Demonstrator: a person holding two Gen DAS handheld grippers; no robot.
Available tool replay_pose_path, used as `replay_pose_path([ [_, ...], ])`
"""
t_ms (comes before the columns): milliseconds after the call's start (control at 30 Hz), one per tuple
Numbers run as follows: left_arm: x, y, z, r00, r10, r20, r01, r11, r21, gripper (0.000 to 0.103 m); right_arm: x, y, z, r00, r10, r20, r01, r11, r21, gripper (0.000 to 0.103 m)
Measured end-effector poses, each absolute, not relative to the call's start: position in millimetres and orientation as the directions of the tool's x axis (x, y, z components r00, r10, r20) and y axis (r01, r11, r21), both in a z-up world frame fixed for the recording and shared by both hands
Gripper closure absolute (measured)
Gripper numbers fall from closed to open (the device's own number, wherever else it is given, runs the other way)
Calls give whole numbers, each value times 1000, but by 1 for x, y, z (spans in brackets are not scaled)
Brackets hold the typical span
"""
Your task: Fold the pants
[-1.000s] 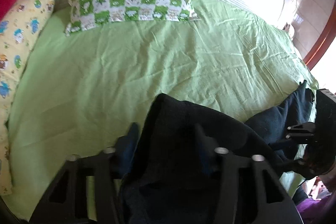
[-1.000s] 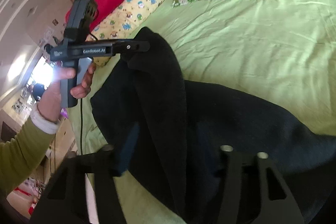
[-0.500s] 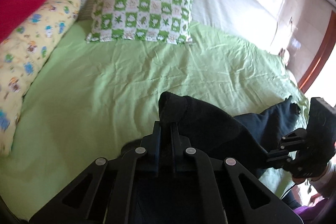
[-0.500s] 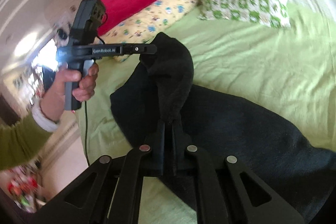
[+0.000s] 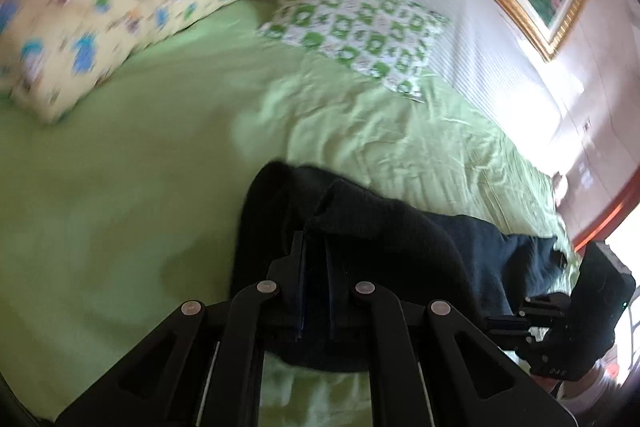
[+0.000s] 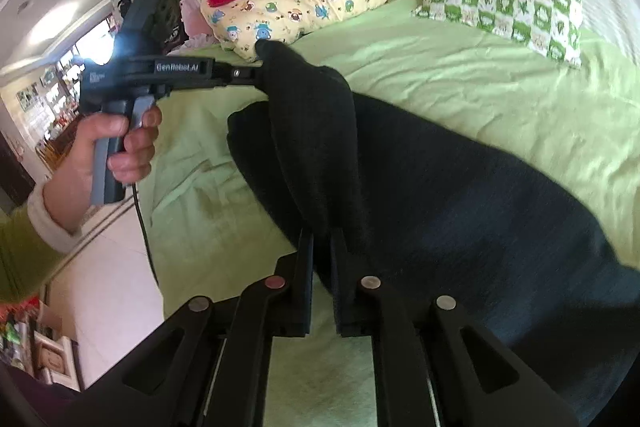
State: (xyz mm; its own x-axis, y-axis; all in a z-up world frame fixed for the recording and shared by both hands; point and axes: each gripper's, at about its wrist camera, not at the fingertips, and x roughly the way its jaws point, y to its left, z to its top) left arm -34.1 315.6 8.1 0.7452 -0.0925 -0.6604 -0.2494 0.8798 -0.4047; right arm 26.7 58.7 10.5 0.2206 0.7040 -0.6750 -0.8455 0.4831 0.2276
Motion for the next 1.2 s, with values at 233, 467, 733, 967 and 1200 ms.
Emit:
replay_pose_path([
  [233,-74,327,-2,754,-19,-657,-377,807,-456,90,16,61,7,184,735,-652,-834,468,292,88],
  [467,-102,312,2,754,2,-657,-418,772,-478,51,11,51,15,196,764,-614,-820,471,325,69],
  [733,-98,293,15,757,0,-653,-447,729,-518,34,14,22,25,253,788,-561,-774,513,371,62],
  [967,-88,290,13,759,-45,-650,-471,650,-596,22,27,-13,24,307,789,-533,-697,567,438,49],
  [1200,-76,291,7,751,-72,-657,-502,583,-638,22,54,-46,21,362,776,-516,-589,620,519,49],
])
